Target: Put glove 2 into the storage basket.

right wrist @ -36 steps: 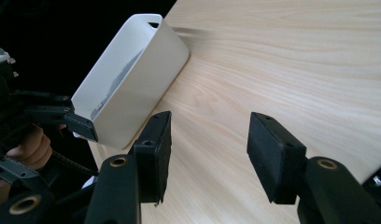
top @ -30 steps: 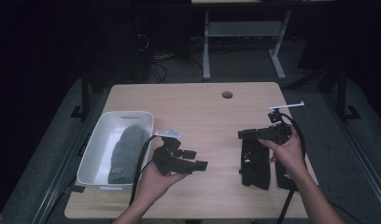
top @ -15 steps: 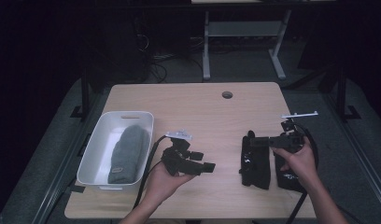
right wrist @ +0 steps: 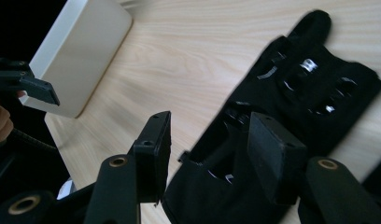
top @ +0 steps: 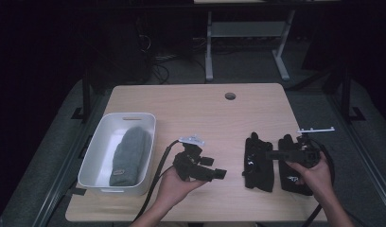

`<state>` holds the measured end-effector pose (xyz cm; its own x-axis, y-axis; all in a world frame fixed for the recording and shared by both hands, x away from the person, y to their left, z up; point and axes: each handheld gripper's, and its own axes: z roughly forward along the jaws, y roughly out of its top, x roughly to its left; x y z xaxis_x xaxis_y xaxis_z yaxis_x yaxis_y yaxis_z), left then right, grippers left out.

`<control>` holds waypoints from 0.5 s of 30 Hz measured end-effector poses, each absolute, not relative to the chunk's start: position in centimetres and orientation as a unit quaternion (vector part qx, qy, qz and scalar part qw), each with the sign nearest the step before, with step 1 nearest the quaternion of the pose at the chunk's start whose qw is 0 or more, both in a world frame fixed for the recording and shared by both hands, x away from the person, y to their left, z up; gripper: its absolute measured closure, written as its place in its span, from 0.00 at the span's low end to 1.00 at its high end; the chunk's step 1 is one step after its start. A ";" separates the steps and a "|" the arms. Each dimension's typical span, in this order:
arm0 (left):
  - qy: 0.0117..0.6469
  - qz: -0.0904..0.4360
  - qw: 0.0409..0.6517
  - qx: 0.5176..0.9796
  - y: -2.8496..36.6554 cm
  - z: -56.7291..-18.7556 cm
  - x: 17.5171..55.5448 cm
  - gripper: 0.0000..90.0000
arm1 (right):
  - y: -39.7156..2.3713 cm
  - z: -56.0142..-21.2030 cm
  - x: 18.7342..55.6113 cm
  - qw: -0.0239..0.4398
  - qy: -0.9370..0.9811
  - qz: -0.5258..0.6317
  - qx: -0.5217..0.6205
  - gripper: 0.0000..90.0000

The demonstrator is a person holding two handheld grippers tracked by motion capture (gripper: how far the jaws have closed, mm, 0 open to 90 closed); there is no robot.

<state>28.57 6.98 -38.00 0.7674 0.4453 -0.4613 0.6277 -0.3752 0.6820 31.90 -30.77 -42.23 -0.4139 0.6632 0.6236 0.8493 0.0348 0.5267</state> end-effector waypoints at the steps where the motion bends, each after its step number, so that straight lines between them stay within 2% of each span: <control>1: 0.325 -0.104 0.454 0.823 6.6 -38.3 28.5 0.30 | -31.0 -42.3 31.8 0.103 -0.711 -0.447 -0.533 0.55; 15: 0.315 -0.109 0.447 0.830 5.4 -39.0 28.3 0.30 | -33.4 -43.3 30.3 0.073 -0.713 -0.430 -0.549 0.54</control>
